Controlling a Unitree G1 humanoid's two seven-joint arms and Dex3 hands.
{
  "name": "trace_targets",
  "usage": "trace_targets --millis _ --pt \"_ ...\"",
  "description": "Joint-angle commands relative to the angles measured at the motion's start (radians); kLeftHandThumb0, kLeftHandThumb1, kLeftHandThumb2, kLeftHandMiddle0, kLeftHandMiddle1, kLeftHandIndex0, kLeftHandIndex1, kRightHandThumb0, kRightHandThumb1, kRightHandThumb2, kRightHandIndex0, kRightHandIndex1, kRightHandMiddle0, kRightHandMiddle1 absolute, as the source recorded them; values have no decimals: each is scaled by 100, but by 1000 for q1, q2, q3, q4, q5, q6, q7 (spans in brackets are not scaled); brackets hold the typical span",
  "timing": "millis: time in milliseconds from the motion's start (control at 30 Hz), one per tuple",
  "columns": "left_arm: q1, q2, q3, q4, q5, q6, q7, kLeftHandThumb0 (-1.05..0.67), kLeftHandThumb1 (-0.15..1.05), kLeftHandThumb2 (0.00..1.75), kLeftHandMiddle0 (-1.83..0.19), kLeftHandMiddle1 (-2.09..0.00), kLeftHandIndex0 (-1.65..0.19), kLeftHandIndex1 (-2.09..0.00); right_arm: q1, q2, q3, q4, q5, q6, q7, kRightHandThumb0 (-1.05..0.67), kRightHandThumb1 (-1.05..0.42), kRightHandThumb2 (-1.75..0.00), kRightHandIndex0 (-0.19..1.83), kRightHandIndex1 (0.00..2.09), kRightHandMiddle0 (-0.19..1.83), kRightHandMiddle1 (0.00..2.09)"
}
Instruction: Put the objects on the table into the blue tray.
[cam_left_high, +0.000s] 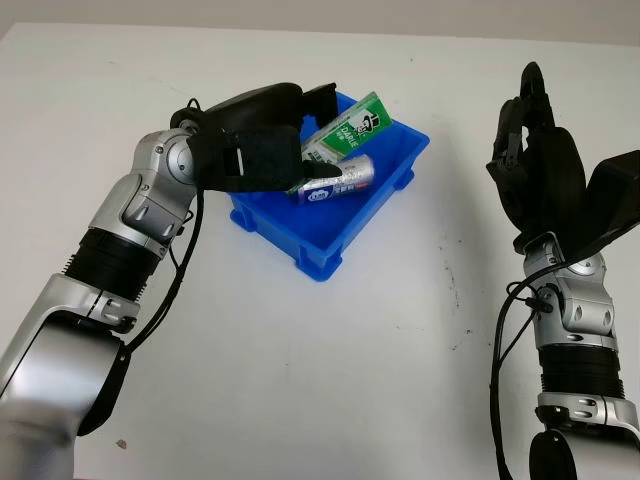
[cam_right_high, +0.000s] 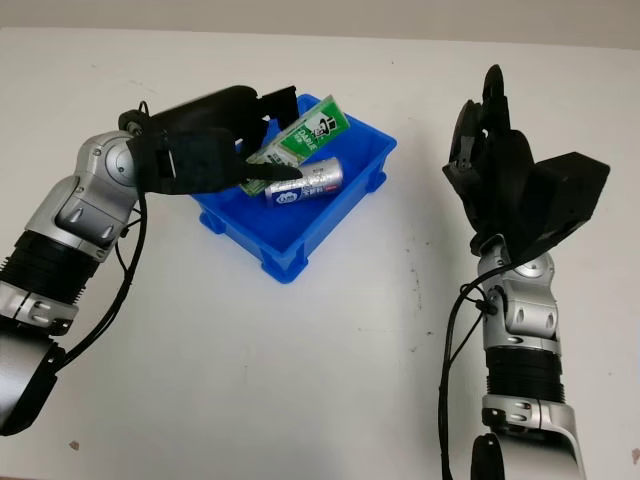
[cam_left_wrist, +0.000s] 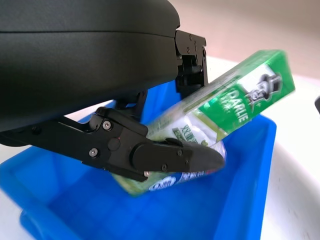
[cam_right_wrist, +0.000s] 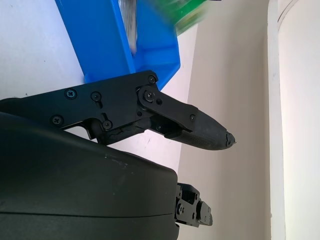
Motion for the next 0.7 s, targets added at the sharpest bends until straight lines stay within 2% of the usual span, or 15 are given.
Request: trace_targets --millis 0,67,133,200,233,267,300,333,367,400,433,500,533,600,667 --pt "-10 3 13 0 -24 1 -36 -61 105 36 -7 -15 17 -25 9 4 -9 2 4 -19 5 -57 -105 -77 -19 0 -19 0" --pt "-15 -3 27 0 -40 17 -57 -66 105 37 -2 -6 19 -14 10 6 -9 -1 4 -18 1 -56 -105 -76 -19 0 -19 0" --pt "-12 -5 39 -12 -38 21 -36 -67 105 40 2 -4 16 -12 11 7 -9 -2 2 -18 -3 -56 -105 -76 -19 0 -19 0" --pt "9 -29 76 -33 -52 13 44 -67 105 37 -3 -6 5 -16 11 6 -7 -2 -2 -20 -4 -55 -105 -77 -19 0 -19 0" --pt "26 -57 114 -32 -82 -17 112 -64 105 31 -9 -8 -3 -19 12 6 -5 -1 -5 -23 -5 -54 -105 -78 -19 0 -19 0" --pt "37 -82 147 -20 -105 -62 184 -59 105 23 -24 -27 -18 -35 12 6 -3 -3 -8 -24 -8 -53 -105 -79 -19 0 -19 0" --pt "43 -97 167 -8 -119 -96 233 -54 105 17 -29 -94 -27 -85 12 7 -2 -4 -11 -24 -10 -51 -105 -80 -19 0 -19 0" --pt "46 -114 189 8 -142 -128 268 -53 105 15 -28 -120 -25 -110 13 8 -1 -5 -13 -23 -12 -51 -105 -80 -19 0 -19 0" --pt "48 -124 203 22 -148 -162 310 -51 105 15 -38 -139 -29 -137 12 9 -1 -6 -13 -23 -12 -51 -105 -81 -19 0 -19 0" --pt "48 -131 212 33 -152 -187 337 -51 105 18 -52 -173 -33 -179 12 9 -1 -5 -13 -24 -11 -50 -105 -81 -19 0 -19 0" --pt "41 -144 235 67 -155 -240 404 -51 105 19 -56 -185 -34 -194 11 11 -2 -3 -11 -25 -9 -50 -105 -81 -19 0 -19 0" --pt "18 -159 273 144 -170 -323 497 -52 105 25 -49 -204 -26 -206 7 12 -3 5 -9 -30 -5 -49 -105 -81 -19 0 -19 0" --pt "5 -164 288 182 -181 -354 527 -53 105 28 -31 -207 -11 -208 4 13 -3 10 -9 -33 -3 -49 -105 -81 -19 0 -19 0" --pt "-32 -166 321 268 -197 -368 587 -55 105 30 -6 -209 8 -209 -1 13 -3 16 -8 -33 -1 -50 -105 -81 -19 0 -19 0" --pt "-61 -158 340 341 -198 -364 639 -55 105 32 11 -209 16 -209 -5 13 -3 21 -8 -32 2 -51 -105 -80 -19 0 -19 0"
